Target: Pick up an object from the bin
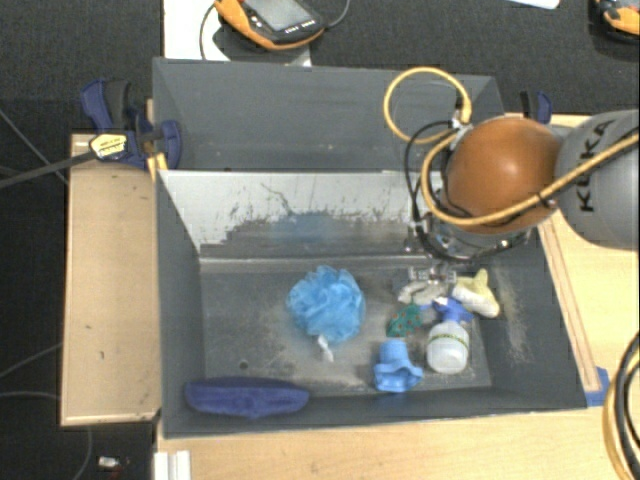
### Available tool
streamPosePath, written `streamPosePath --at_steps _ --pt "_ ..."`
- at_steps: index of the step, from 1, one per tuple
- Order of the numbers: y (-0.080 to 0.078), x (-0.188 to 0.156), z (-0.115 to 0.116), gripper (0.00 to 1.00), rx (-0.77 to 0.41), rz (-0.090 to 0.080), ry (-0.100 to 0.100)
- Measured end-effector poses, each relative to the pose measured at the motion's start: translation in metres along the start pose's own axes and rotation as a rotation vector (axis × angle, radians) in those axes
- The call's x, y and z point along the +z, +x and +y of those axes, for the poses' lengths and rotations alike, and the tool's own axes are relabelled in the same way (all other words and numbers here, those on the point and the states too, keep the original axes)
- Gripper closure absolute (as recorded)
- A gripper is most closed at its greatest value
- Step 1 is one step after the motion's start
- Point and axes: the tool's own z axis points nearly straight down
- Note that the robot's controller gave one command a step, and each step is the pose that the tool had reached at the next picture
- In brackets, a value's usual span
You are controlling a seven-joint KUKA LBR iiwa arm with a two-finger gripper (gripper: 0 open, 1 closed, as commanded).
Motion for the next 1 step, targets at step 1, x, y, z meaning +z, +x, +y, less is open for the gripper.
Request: streamPosePath --at_steps 1 --pt "-0.0026 -0.0585 0.0001 1.0 -0.02 0.0 -0.004"
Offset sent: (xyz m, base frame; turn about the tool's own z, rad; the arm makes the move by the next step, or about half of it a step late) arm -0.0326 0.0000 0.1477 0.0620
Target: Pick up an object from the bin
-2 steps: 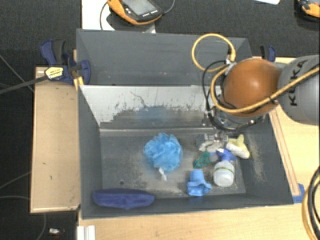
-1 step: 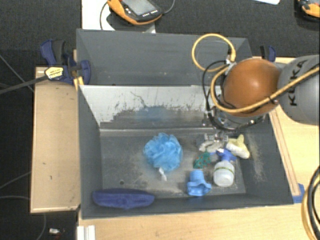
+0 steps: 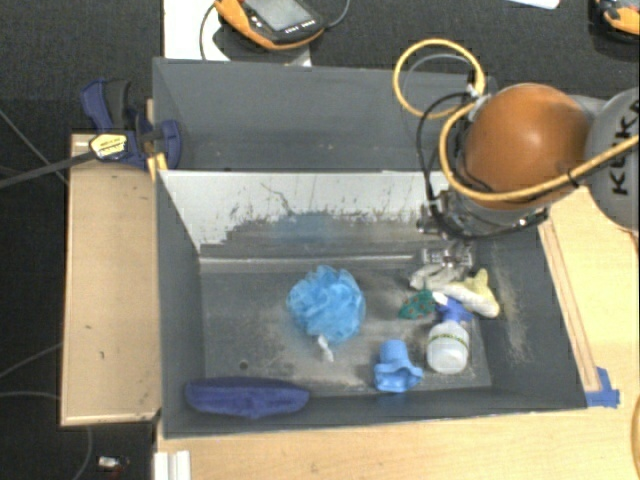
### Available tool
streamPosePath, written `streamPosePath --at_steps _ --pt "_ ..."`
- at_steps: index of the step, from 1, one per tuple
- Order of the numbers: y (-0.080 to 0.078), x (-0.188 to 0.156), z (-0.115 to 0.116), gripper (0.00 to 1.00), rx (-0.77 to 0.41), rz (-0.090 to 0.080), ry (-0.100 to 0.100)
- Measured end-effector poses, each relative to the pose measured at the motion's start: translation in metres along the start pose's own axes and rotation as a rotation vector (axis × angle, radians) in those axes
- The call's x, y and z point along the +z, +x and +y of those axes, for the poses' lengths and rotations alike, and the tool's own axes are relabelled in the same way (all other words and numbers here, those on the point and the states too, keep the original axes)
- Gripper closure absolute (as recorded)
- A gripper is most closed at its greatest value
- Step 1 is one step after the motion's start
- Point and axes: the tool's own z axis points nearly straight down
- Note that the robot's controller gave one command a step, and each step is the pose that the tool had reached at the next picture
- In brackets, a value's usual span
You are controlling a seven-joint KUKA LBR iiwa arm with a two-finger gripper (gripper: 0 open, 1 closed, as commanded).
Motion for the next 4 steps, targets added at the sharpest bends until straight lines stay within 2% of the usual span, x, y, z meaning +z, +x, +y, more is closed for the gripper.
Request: streamPosePath --at_steps 1,2,3,4 --pt "0.003 -0.075 0.024 1.0 0.07 -0.002 -0.006" --pt "0.001 -0.07 0.012 1.0 -0.09 -0.001 0.01" --pt "0.004 -0.009 0.061 1.0 -0.189 -0.002 0.002" --pt "0.021 0.063 0.049 1.0 -0.059 -0.003 0.011"
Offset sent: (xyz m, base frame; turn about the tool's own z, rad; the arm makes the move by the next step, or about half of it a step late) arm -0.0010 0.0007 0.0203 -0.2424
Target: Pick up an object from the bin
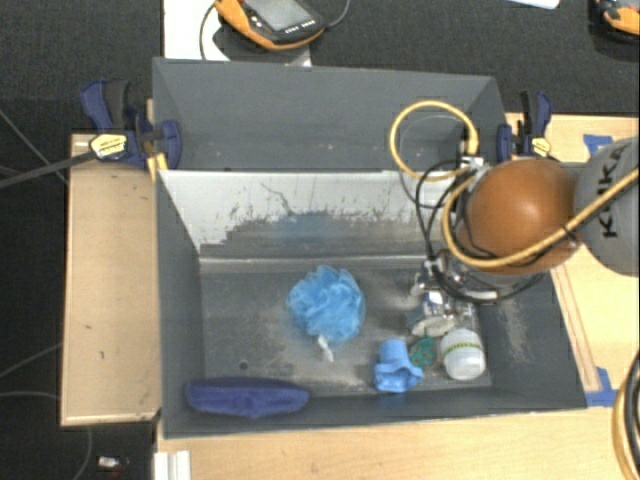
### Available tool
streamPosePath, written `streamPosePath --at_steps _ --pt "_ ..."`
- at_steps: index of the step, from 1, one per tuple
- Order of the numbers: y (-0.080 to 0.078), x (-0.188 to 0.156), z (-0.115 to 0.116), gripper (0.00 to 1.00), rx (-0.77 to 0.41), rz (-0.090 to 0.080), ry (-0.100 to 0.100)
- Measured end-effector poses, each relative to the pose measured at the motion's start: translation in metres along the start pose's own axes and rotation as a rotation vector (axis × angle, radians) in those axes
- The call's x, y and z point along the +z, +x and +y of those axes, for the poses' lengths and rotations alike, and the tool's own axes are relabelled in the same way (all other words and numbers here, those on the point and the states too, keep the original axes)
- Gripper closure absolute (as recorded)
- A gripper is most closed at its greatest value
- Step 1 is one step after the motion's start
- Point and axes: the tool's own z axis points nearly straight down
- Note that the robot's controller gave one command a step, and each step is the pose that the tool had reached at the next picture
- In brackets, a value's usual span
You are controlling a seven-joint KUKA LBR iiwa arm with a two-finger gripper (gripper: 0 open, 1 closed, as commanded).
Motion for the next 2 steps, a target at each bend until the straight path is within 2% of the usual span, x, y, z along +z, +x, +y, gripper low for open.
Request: streamPosePath --at_steps 1,2 --pt "-0.0175 -0.1063 -0.0101 1.0 -0.008 0.0 -0.008" --pt "-0.0175 -0.1061 -0.0099 1.0 -0.006 -0.001 -0.01"
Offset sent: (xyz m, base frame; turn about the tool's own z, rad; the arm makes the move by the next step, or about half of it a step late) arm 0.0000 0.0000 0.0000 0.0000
